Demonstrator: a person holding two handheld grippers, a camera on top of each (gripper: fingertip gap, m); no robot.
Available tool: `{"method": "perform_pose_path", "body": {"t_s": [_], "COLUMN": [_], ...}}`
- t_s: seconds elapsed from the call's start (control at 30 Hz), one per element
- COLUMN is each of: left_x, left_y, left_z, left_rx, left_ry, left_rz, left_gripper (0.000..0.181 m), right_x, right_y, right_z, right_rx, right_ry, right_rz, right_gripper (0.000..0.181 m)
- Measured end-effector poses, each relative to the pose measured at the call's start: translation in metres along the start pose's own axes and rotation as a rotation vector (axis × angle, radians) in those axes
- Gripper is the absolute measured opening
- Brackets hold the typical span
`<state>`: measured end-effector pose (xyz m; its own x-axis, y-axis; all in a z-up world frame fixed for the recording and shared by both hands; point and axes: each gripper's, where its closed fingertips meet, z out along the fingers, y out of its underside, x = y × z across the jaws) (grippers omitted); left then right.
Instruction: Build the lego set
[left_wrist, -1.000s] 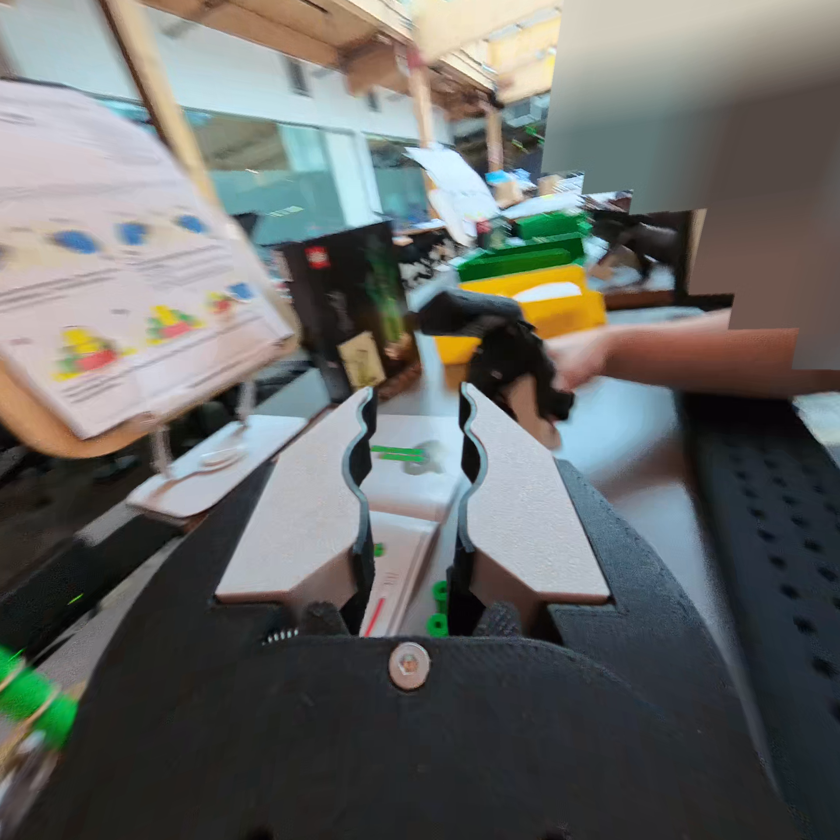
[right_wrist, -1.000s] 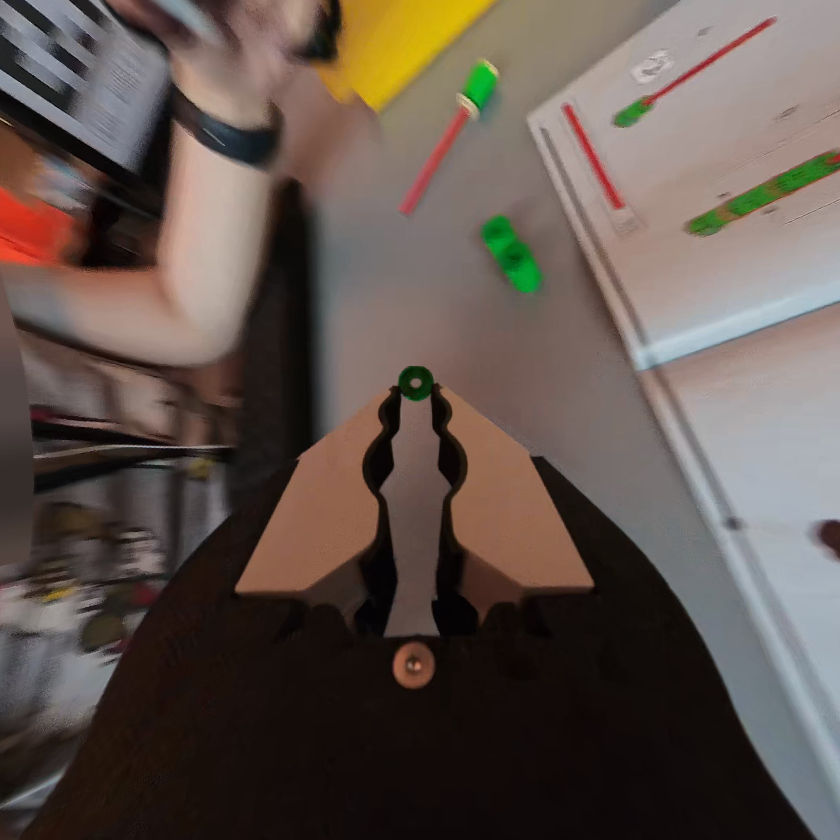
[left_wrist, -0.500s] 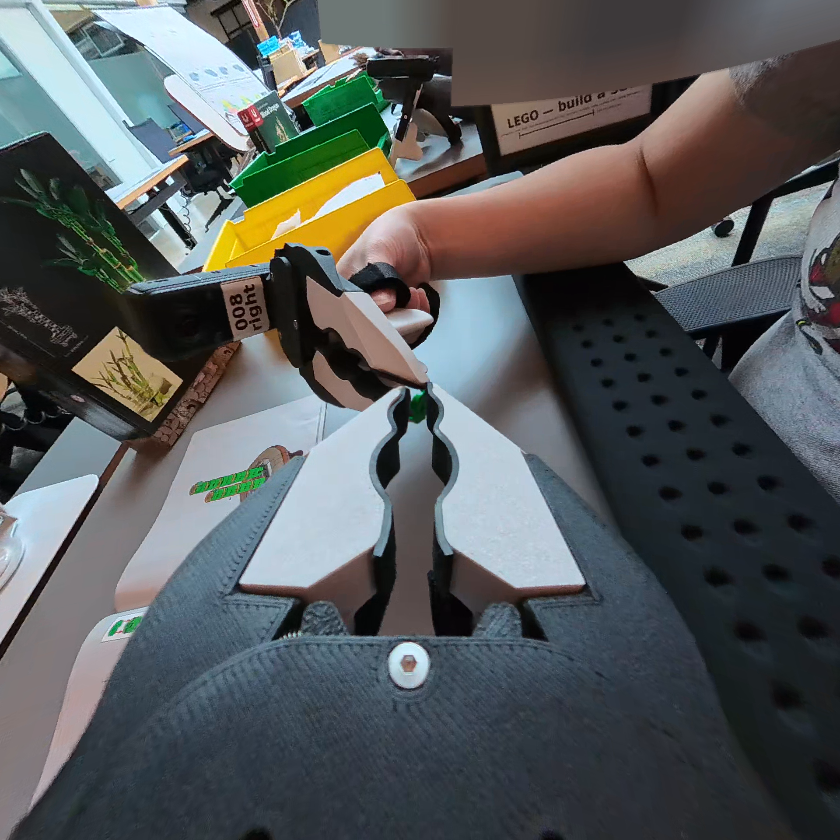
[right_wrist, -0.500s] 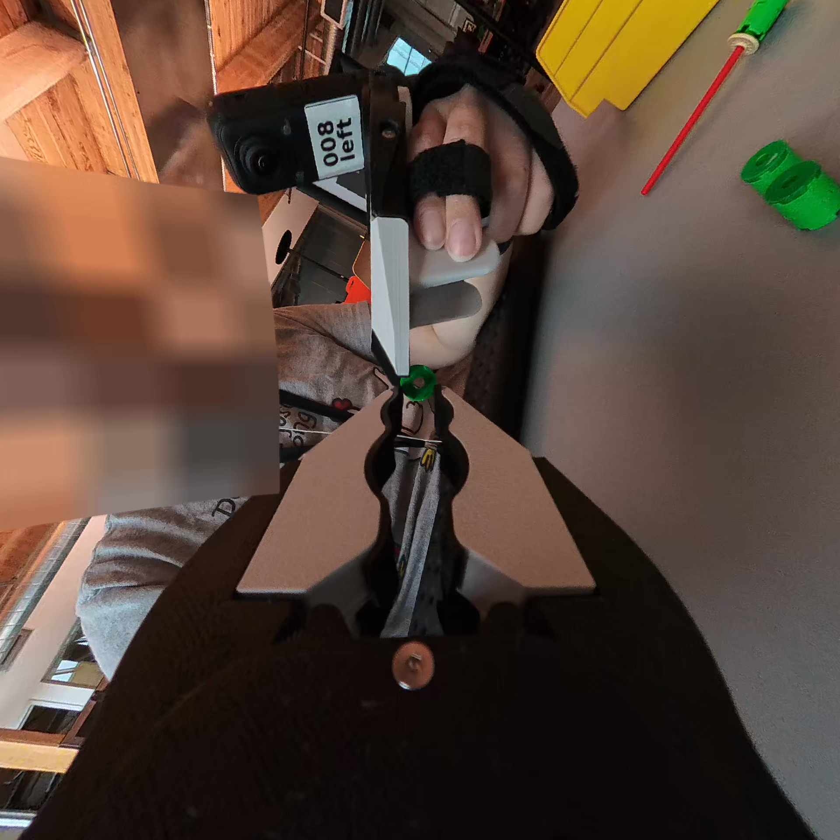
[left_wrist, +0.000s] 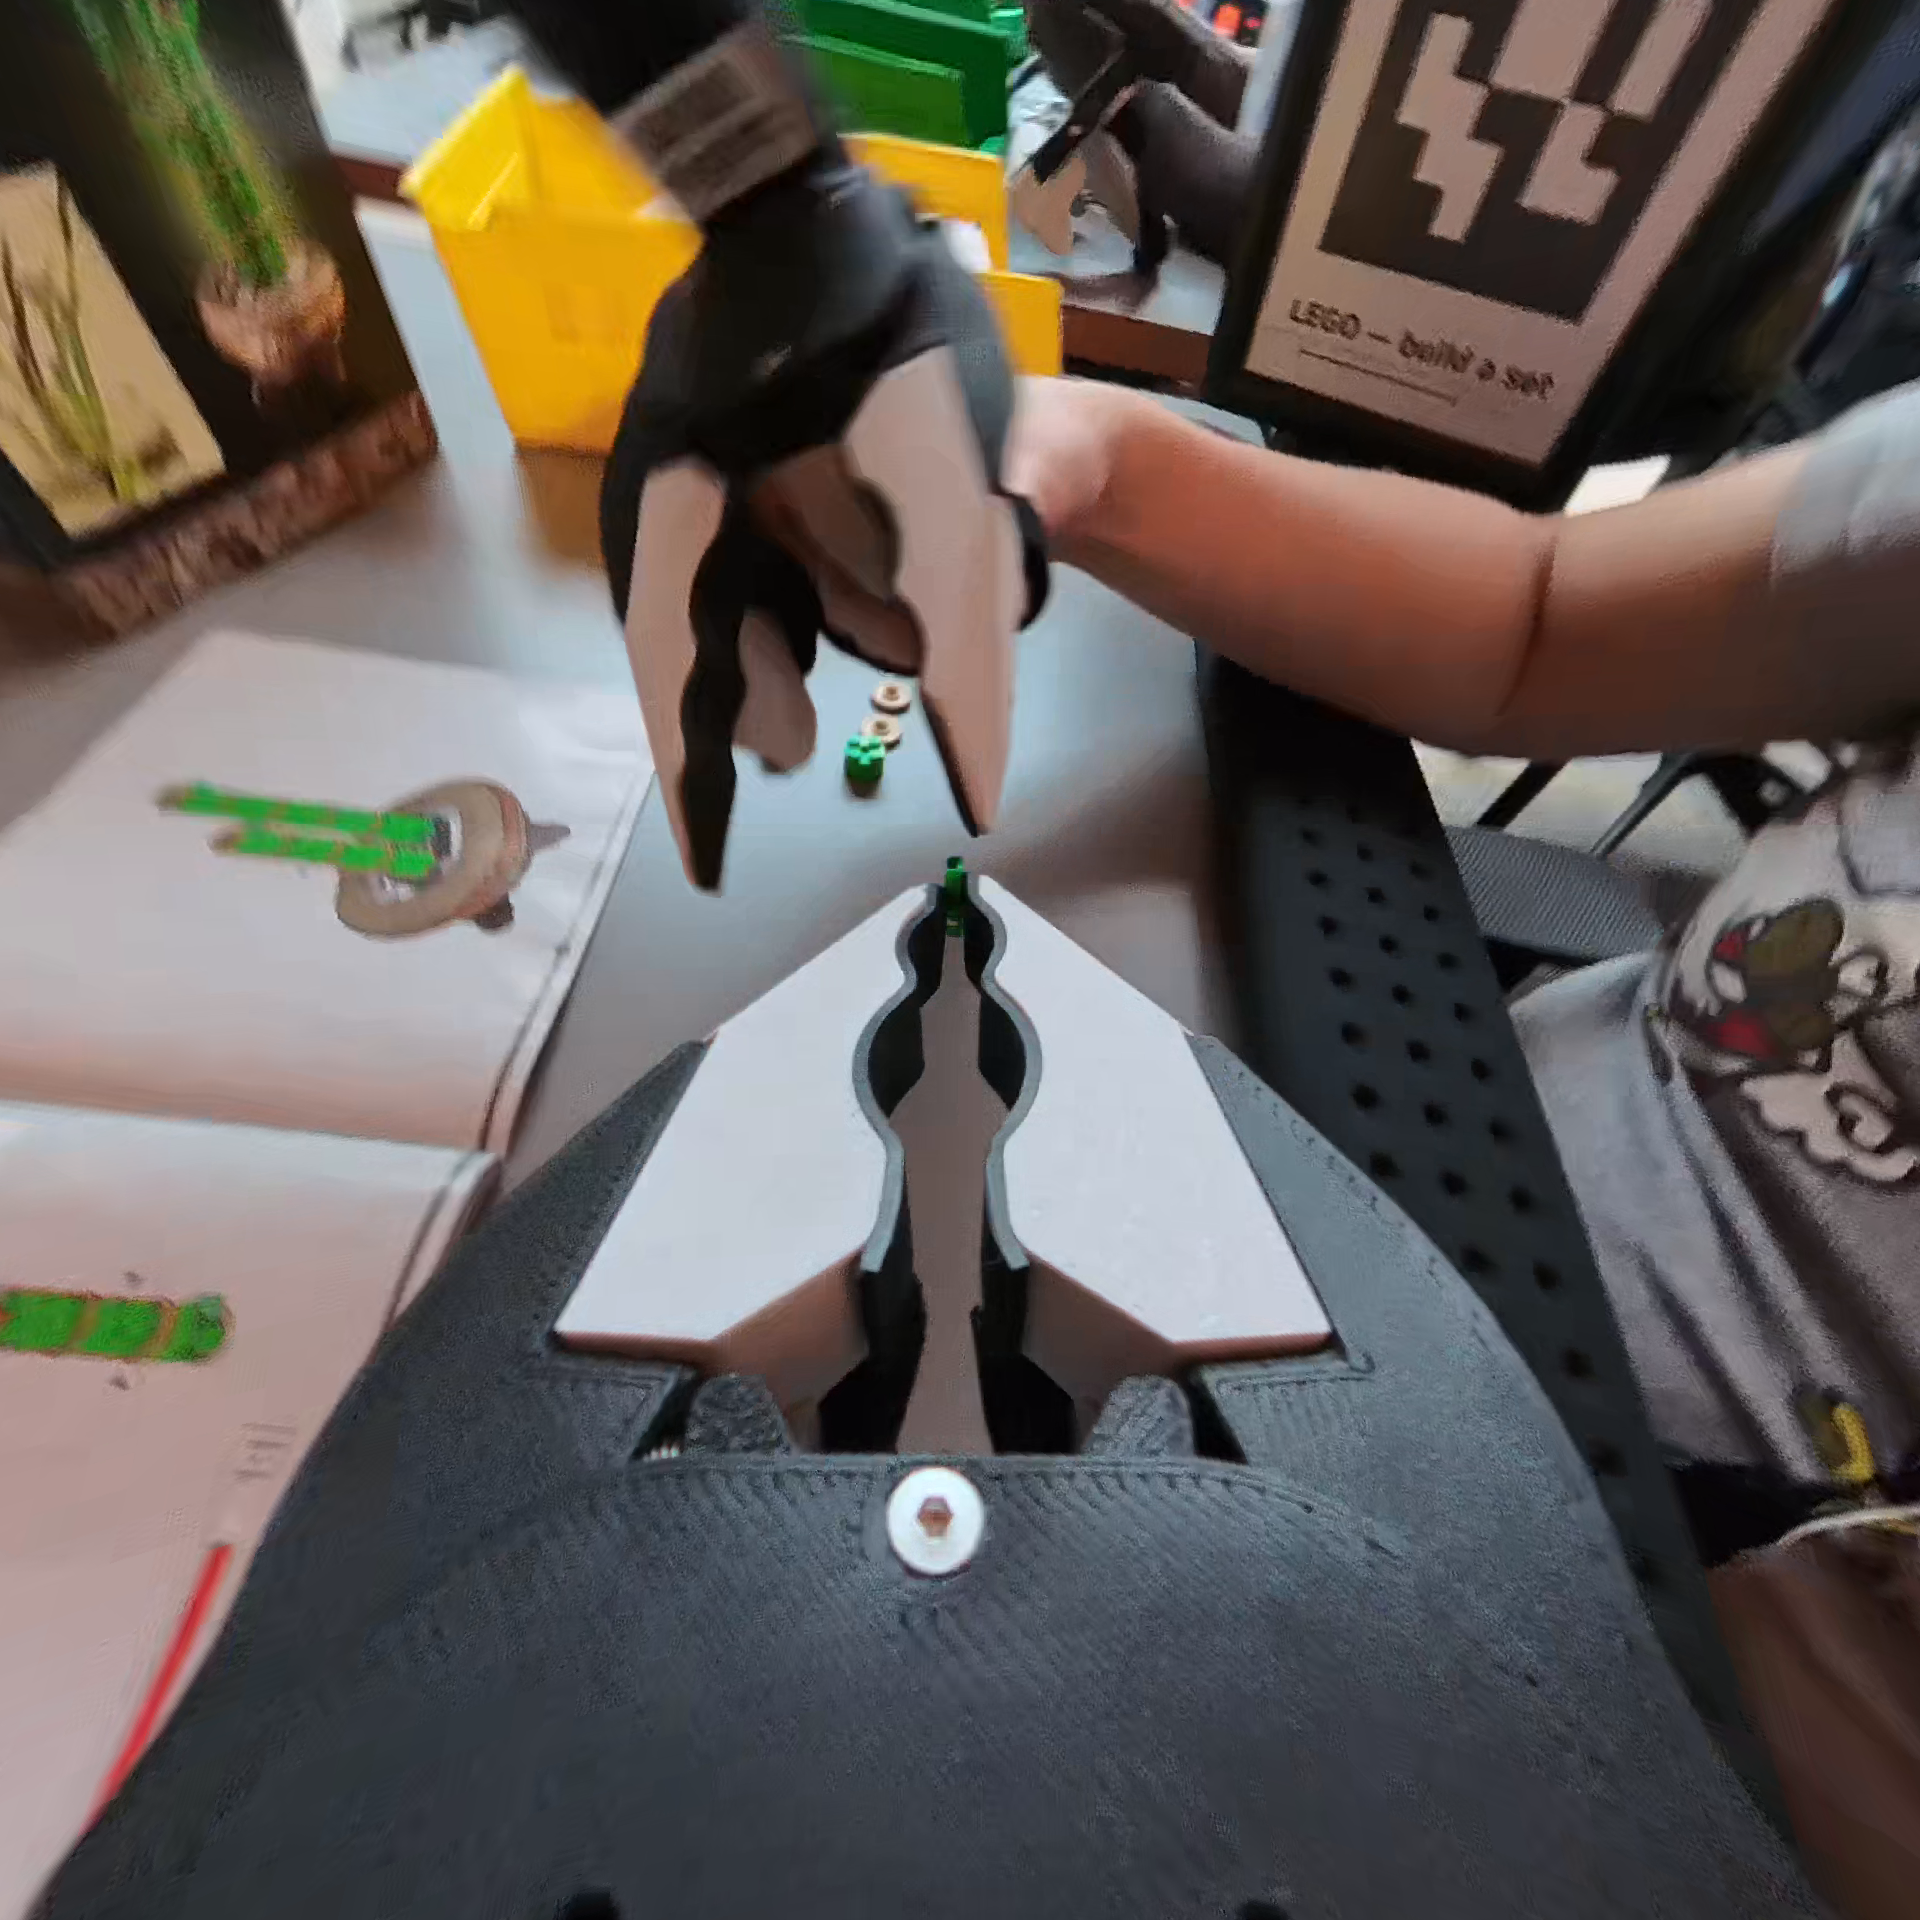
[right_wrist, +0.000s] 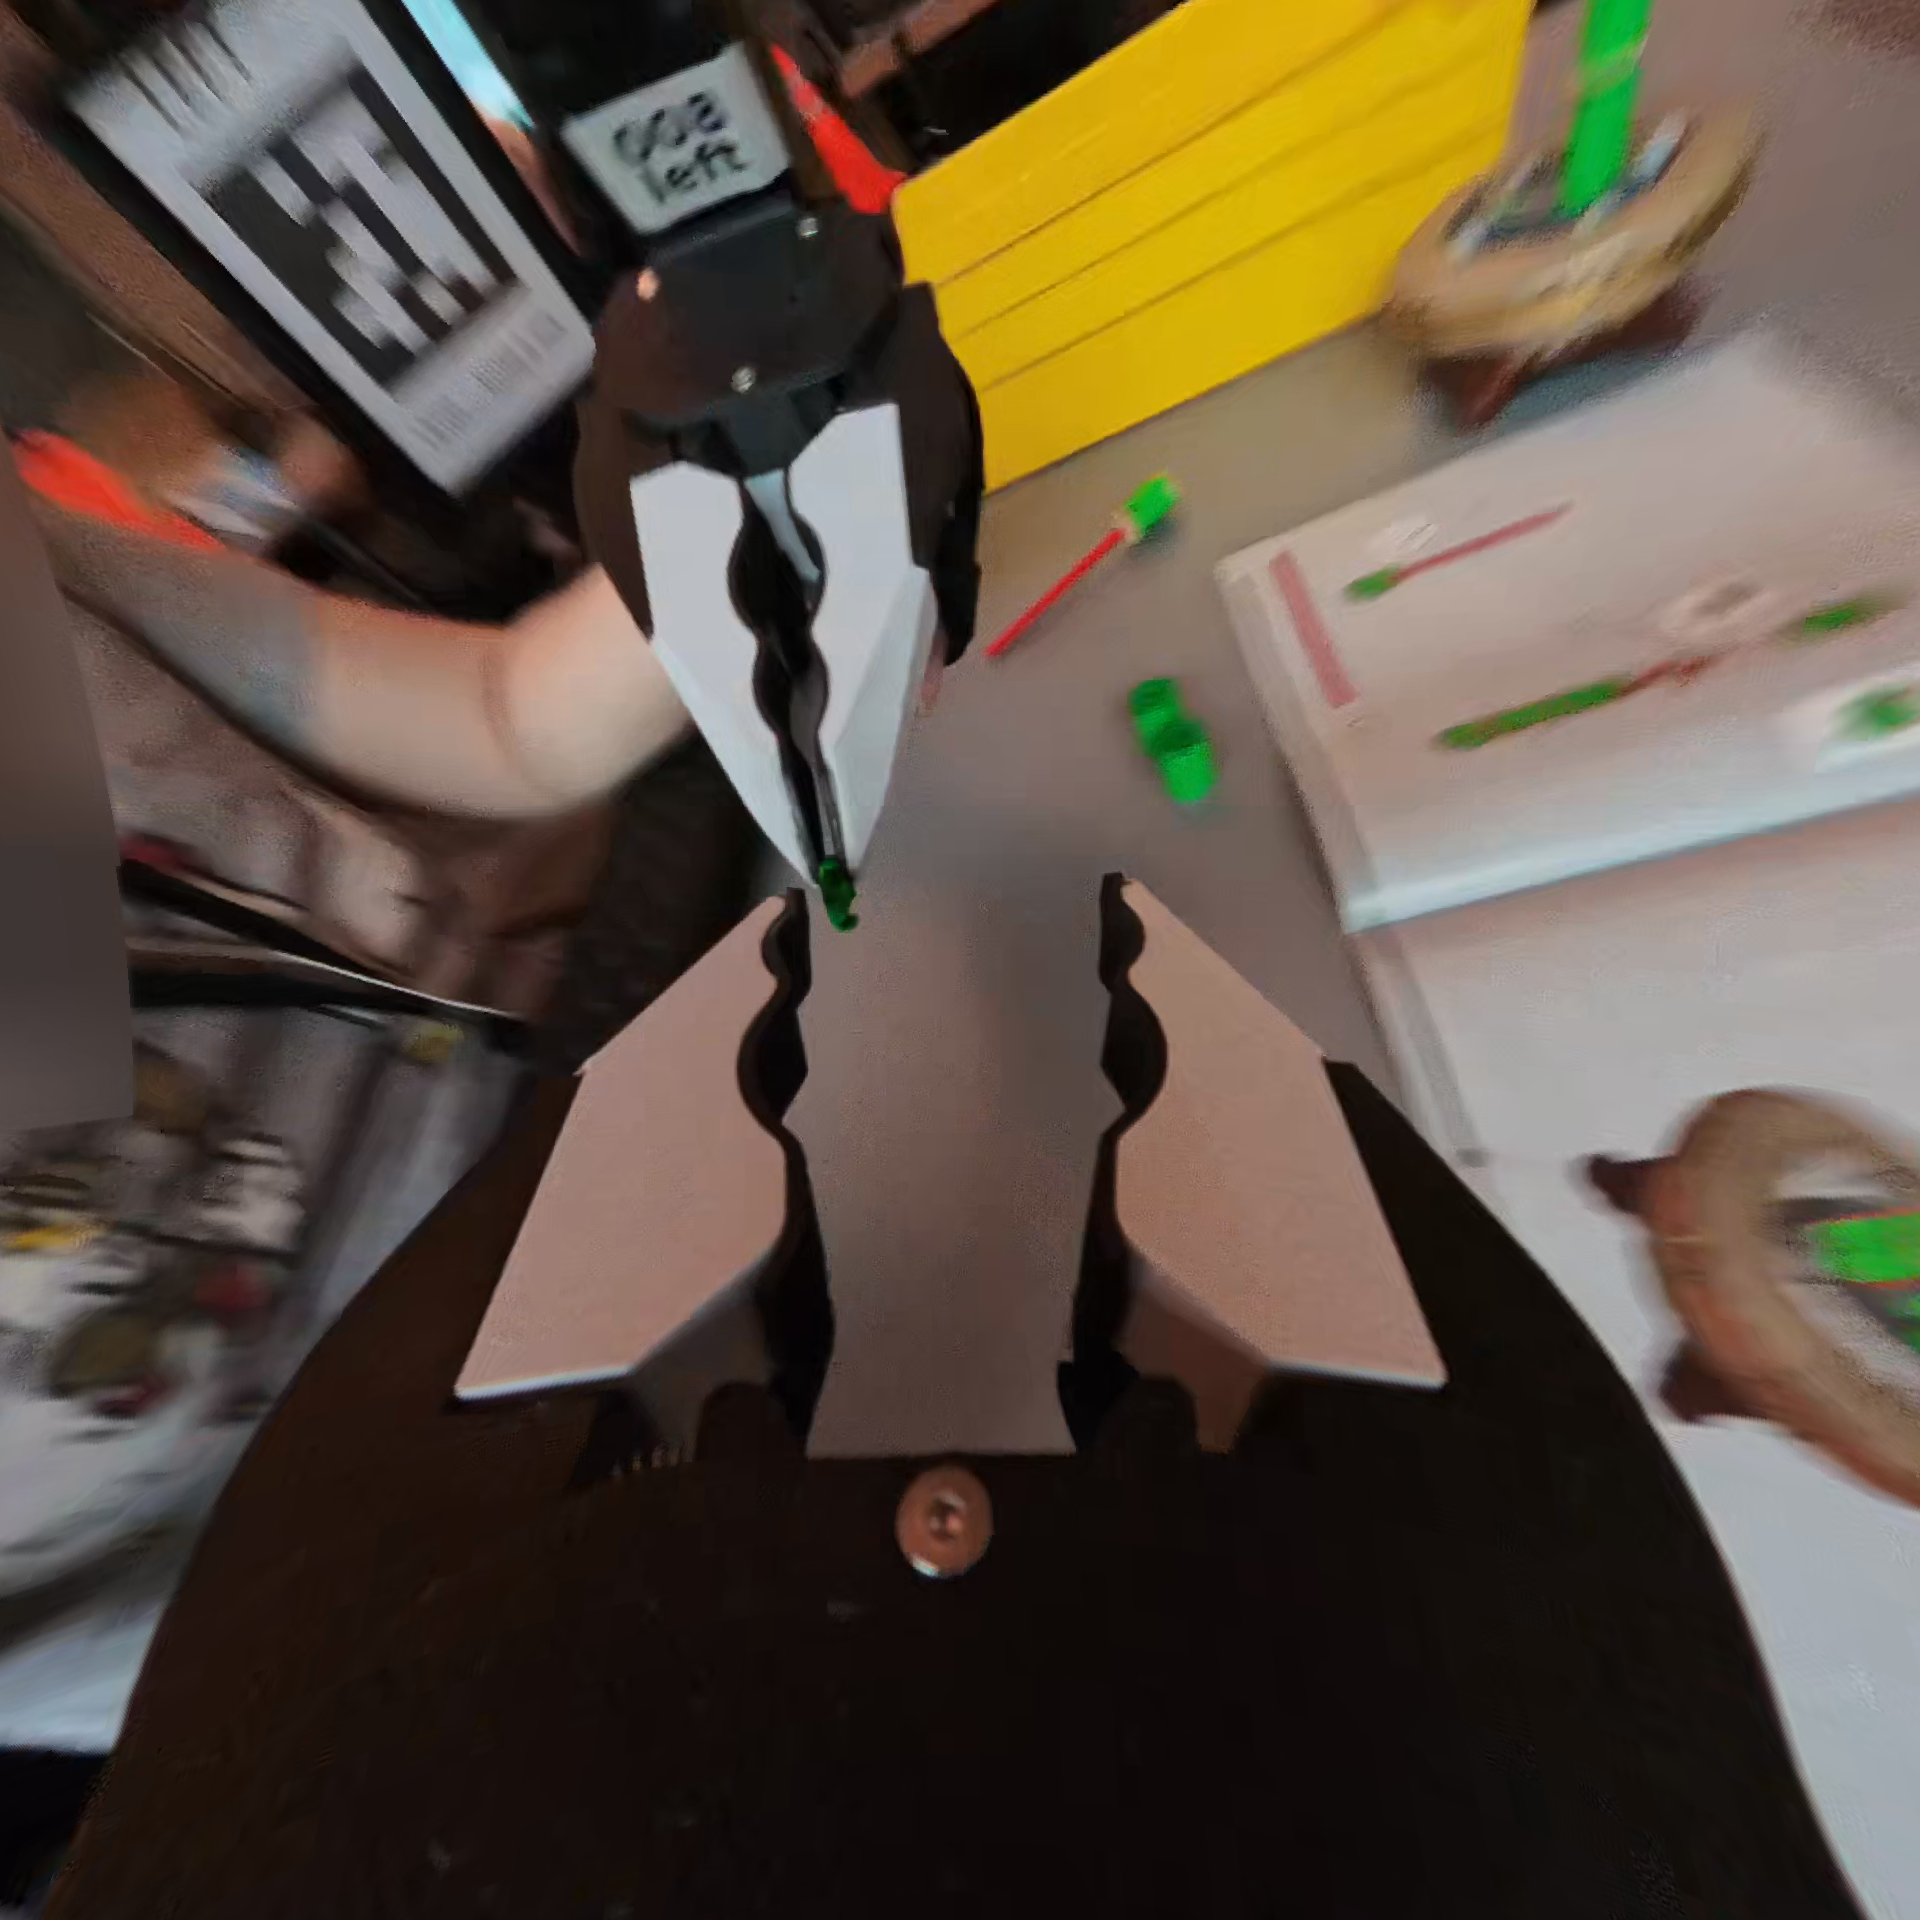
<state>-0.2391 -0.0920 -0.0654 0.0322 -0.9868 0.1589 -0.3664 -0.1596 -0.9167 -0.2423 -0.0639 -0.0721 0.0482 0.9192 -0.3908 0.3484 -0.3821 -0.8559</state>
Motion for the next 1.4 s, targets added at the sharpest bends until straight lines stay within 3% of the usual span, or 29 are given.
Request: {"method": "perform_pose_path", "body": {"t_s": [0.13, 0.2, 0.33, 0.67, 0.77, 0.87, 1.0, 1.33, 1.4], "left_x": [-0.015, -0.020, -0.023, -0.035, -0.039, -0.055, -0.068, -0.075, -0.074], "left_y": [0.009, 0.013, 0.013, 0.019, 0.025, 0.027, 0.011, 0.003, 0.003], "left_z": [0.007, 0.007, 0.006, 0.003, 0.005, -0.006, -0.031, -0.053, -0.053], "left_rx": [-0.005, -0.008, 0.023, 0.035, 0.005, -0.001, 0.087, 0.156, 0.153], "left_ry": [0.031, 0.031, 0.049, 0.024, -0.005, -0.122, -0.209, -0.219, -0.217], "left_rz": [-0.304, -0.388, -0.511, -0.608, -0.649, -0.613, -0.542, -0.559, -0.557], "left_gripper": [0.001, 0.001, 0.000, 0.001, 0.002, 0.024, 0.024, 0.024, 0.024], "right_x": [-0.007, -0.009, 0.008, 0.017, 0.022, 0.038, 0.050, 0.052, 0.050], "right_y": [-0.004, 0.000, 0.011, 0.016, 0.029, 0.055, 0.074, 0.088, 0.089], "right_z": [-0.001, 0.007, 0.017, 0.019, 0.021, 0.018, 0.017, 0.018, 0.017], "right_rx": [-0.073, -0.133, -0.260, -0.261, -0.293, -0.375, -0.429, -0.466, -0.477], "right_ry": [0.395, 0.482, 0.589, 0.581, 0.501, 0.455, 0.423, 0.375, 0.363], "right_rz": [-0.716, -0.844, -0.903, -0.797, -0.645, -0.430, -0.232, -0.159, -0.187], "right_gripper": [0.035, 0.028, 0.019, 0.013, 0.012, 0.013, 0.013, 0.016, 0.026]}}
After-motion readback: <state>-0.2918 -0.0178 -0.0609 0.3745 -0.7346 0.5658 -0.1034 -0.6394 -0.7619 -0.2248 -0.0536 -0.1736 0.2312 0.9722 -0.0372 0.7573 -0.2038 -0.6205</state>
